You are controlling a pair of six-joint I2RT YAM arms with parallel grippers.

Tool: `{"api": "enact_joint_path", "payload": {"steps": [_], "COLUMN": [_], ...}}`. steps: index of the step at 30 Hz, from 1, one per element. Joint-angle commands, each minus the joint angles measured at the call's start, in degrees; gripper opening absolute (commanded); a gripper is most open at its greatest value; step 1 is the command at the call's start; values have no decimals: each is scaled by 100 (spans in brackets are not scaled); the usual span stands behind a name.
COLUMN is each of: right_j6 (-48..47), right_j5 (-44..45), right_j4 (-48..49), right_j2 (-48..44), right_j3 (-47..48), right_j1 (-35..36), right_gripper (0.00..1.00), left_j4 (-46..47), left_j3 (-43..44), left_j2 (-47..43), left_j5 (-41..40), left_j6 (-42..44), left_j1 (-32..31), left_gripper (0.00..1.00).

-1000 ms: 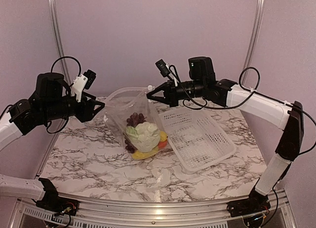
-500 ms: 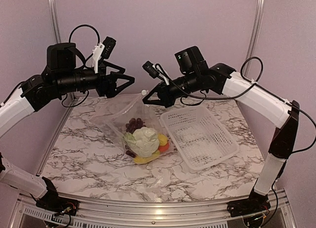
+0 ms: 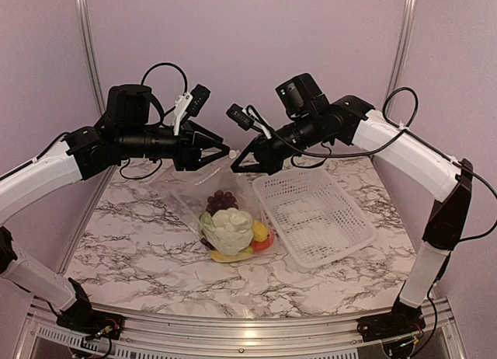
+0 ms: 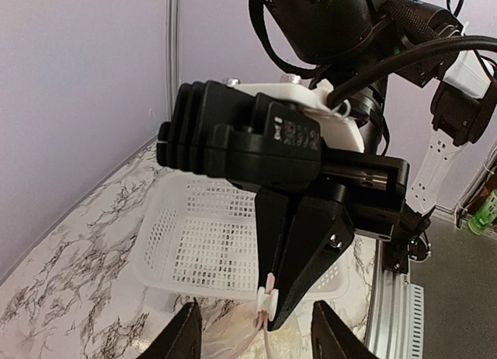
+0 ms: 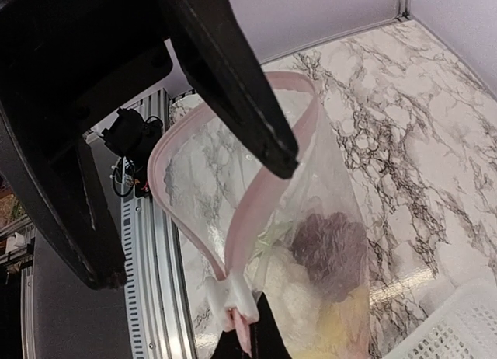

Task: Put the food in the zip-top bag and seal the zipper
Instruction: Hold the zipper from the zipper food storage bag, then hold the zipper food storage bag at the center of the board.

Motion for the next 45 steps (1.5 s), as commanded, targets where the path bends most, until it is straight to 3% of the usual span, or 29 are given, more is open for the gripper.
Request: {"api": "enact_joint_path", "payload": {"steps": [1, 25, 29, 32, 37, 41, 45], "right_j6": [-186, -316, -361, -346, -374, -387, -427], "right_j5": [-189, -99, -275, -377, -298, -116, 26], "right_j4": [-163, -207, -184, -142, -192, -198, -174], "right_j2": [-209, -264, -205, -184, -195, -264, -282], "right_j3": [150, 123, 236, 287, 269, 242, 247], "right_j1": [36, 37, 30, 31, 30, 31, 33], "right_gripper": [0, 1, 16, 20, 12, 13, 0], "left_j4": [135, 155, 147, 138, 148, 156, 143], "left_j3": [79, 100, 101, 94, 85, 88, 75], "left_j2": [190, 425, 408, 405, 405, 414, 417], "left_j5": [318, 392, 387, 379, 380, 407, 421], "left_j6": [127, 179, 153, 150, 151, 151, 149], "left_j1": [-114, -143, -143, -143, -143, -141, -143], "left_gripper": [46, 13, 10, 9, 9, 9, 8]}}
